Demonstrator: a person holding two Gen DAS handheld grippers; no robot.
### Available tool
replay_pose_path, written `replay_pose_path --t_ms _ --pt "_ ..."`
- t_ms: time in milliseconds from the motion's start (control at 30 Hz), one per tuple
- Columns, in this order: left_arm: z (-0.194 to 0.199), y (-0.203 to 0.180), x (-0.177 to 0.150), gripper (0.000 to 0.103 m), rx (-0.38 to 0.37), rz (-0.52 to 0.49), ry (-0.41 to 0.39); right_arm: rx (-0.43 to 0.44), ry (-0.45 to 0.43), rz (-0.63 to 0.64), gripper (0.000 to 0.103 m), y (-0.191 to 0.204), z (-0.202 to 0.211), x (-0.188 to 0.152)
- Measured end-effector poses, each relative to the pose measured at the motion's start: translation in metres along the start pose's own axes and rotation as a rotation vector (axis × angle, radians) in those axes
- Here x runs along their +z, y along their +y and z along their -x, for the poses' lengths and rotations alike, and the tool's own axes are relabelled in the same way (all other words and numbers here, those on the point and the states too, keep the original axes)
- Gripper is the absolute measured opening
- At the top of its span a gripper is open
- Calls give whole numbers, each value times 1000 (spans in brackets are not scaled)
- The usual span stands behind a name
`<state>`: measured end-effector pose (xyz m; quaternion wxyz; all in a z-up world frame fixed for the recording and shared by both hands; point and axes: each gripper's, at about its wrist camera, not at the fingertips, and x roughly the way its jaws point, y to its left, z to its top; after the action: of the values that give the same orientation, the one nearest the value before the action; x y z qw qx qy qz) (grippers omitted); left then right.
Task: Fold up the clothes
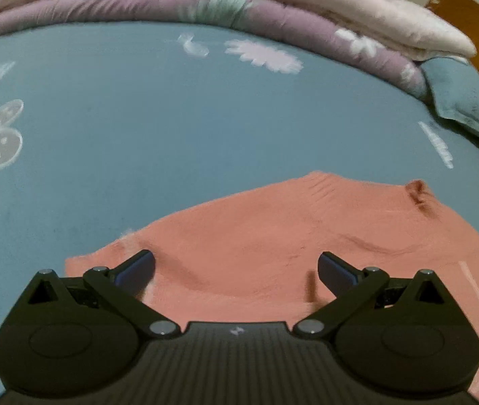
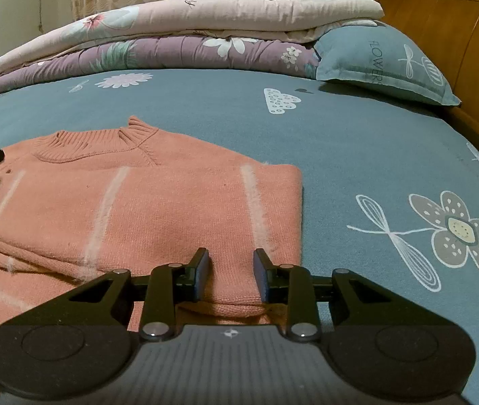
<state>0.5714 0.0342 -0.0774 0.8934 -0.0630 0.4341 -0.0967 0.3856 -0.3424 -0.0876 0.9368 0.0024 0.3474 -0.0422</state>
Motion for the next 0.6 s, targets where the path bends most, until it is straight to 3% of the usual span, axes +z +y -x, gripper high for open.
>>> replay_pose_path --t_ms 133,233,333,467,600 --pt "8 -6 9 102 -8 22 -5 -2 3 4 35 0 -1 1" --pt "20 -27 10 102 -87 -35 -46 -3 3 3 35 0 -1 2" --pt "13 -47 8 102 -147 -92 -30 -4 0 2 36 1 -1 1" --pt "-21 -55 7 102 -82 -78 37 -1 0 0 36 -1 -1 1" --pt "-23 -54 20 102 -25 -67 29 -2 -10 -4 36 -1 -1 -1"
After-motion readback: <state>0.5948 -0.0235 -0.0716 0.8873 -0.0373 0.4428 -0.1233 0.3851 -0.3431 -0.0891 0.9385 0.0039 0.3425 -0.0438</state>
